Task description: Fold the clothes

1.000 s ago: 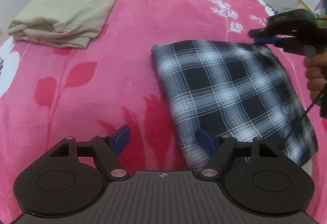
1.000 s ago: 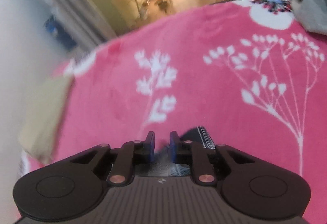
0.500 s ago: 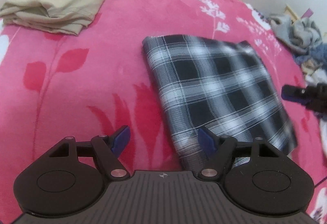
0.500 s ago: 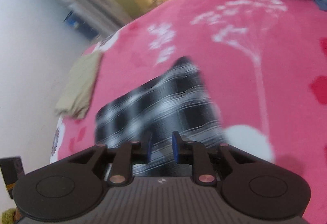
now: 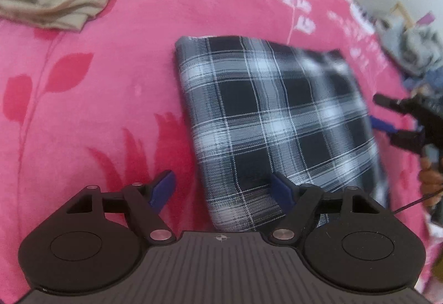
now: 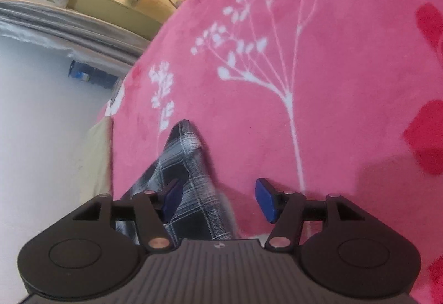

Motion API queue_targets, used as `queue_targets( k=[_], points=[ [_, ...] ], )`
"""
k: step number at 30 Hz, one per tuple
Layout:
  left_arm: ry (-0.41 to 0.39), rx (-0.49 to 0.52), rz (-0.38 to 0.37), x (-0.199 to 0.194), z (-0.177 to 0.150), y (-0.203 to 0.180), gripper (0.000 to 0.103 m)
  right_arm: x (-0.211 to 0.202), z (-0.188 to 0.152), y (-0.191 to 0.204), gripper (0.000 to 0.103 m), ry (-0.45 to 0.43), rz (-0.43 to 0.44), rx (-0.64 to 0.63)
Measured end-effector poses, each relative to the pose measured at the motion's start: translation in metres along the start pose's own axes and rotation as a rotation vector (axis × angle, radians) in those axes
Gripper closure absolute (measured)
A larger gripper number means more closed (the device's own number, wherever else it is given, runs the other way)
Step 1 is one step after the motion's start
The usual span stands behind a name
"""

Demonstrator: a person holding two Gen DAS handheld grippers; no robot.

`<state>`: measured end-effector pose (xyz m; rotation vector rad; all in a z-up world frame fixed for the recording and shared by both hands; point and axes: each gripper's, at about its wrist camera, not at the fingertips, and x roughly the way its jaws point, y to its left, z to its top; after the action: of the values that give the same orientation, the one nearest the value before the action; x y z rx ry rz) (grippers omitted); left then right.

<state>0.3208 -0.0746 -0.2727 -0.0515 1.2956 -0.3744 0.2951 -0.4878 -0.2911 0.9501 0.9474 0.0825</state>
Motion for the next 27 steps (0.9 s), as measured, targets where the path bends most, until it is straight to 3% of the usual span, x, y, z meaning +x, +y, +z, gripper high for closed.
queue_targets(
  k=[7,13,20,27],
  points=[
    [0.031,0.015,0.131,0.010,0.002,-0.022,0.024,0.000,0.002,-0.004,0.039,0.021,0.071,0.053],
    [0.023,0.038,0.169,0.010,0.000,-0.028,0.022,0.009,0.002,-0.004,0.039,0.029,0.045,0.038],
    [0.016,0.058,0.197,0.008,0.000,-0.034,0.021,0.003,-0.010,-0.021,0.040,0.057,0.117,0.129],
    [0.016,0.079,0.214,0.010,0.002,-0.039,0.021,-0.001,-0.031,-0.019,0.040,0.121,0.119,0.096]
  ],
)
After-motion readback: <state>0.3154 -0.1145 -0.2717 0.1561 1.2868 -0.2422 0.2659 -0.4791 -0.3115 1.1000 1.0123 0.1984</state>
